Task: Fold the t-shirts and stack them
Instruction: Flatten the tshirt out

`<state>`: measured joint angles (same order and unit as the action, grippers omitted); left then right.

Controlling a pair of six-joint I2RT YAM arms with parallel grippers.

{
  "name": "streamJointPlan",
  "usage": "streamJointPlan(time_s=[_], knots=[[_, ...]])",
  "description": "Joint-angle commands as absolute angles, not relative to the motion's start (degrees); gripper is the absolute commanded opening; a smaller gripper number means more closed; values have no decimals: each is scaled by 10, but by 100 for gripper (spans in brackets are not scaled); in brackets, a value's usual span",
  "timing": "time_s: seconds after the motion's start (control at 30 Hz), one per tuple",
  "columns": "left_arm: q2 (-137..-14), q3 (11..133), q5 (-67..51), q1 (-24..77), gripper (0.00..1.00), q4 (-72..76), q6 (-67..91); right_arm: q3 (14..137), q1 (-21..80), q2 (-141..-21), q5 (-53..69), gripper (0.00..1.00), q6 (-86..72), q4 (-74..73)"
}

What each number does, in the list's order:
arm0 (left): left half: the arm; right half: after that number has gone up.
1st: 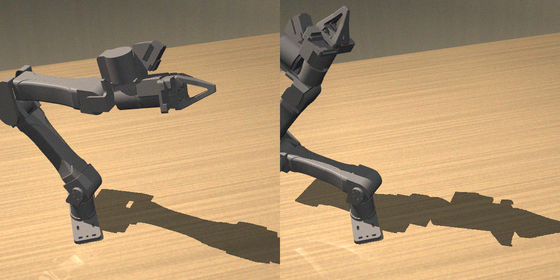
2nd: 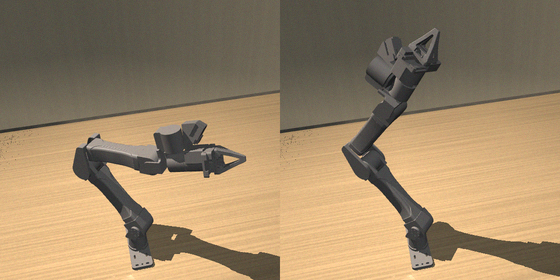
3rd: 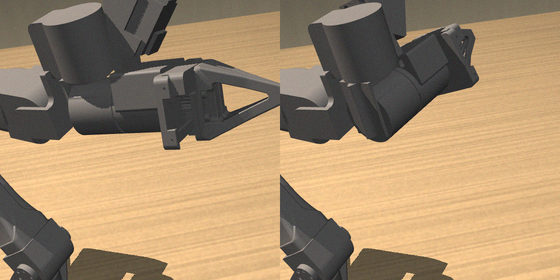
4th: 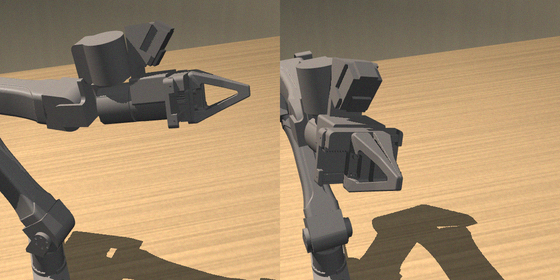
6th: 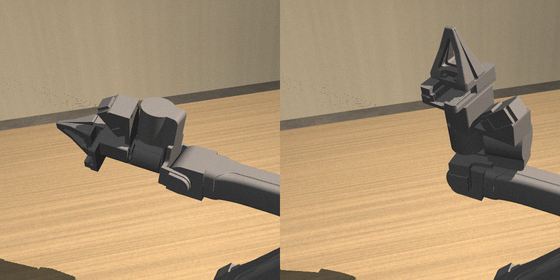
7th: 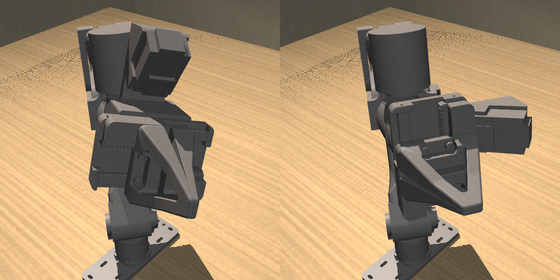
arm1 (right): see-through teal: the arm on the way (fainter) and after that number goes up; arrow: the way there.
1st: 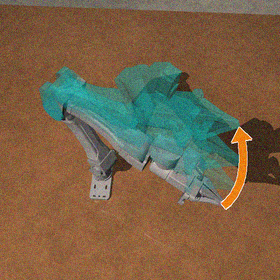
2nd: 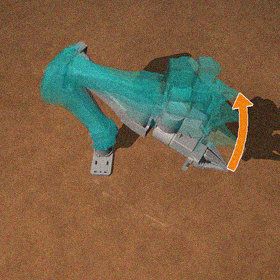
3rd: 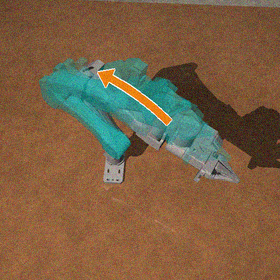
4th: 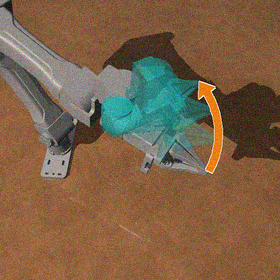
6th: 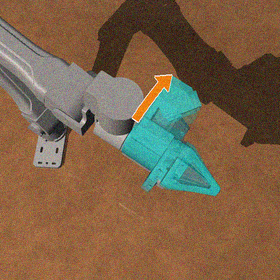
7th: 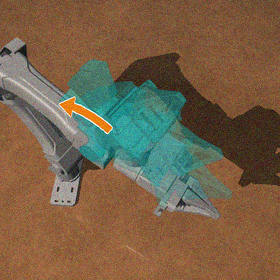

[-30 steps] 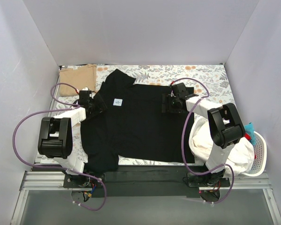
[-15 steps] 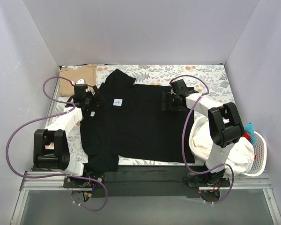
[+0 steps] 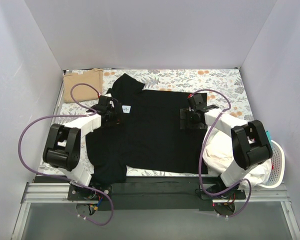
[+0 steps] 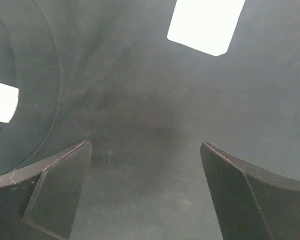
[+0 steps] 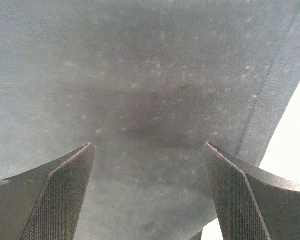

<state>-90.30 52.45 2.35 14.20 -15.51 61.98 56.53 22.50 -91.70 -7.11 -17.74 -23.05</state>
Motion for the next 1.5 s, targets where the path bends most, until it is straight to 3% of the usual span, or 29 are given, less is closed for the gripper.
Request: streamJointPlan(time_s=[0.0, 0.67, 0.93, 1.23, 1.47], knots=[[-966, 538, 37, 140, 90, -155, 600, 577, 220, -961, -95, 95, -178, -221], [-1153, 724, 38, 137, 90, -165, 570, 706, 166, -1102, -57, 96, -167, -220], [-1151, 776, 20, 140, 90, -168, 555, 755, 163, -1119, -30, 95, -155, -231], [-1030, 771, 18, 155, 90, -187, 562, 720, 171, -984, -17, 95, -160, -239], [-910, 668, 42, 160, 90, -212, 566, 610, 208, -841, -24, 95, -188, -243]])
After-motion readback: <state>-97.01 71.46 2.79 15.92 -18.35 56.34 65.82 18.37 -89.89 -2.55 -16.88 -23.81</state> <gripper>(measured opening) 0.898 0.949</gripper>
